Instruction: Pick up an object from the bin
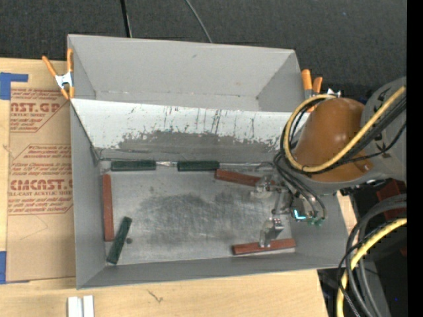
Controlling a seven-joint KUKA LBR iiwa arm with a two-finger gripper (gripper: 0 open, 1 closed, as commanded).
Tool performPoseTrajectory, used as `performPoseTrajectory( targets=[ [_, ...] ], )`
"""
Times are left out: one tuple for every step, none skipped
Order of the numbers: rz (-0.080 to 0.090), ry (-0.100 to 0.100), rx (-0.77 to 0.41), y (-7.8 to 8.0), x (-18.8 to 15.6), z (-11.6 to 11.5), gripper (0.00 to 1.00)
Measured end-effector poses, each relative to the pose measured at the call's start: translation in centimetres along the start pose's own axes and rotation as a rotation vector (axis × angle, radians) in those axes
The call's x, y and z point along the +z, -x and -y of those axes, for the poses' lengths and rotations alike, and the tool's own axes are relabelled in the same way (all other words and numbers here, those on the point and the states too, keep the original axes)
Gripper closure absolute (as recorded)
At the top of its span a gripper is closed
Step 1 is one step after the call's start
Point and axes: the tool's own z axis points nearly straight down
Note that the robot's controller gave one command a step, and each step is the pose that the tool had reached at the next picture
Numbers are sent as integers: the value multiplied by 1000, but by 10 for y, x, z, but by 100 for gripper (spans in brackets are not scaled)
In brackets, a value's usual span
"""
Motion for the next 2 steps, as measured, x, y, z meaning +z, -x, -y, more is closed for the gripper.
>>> performPoseTrajectory(
  targets=[
    [8,-1,-1,2,-4,0,0],
    [9,-1,-156,-6,70,-14,100]
  ],
)
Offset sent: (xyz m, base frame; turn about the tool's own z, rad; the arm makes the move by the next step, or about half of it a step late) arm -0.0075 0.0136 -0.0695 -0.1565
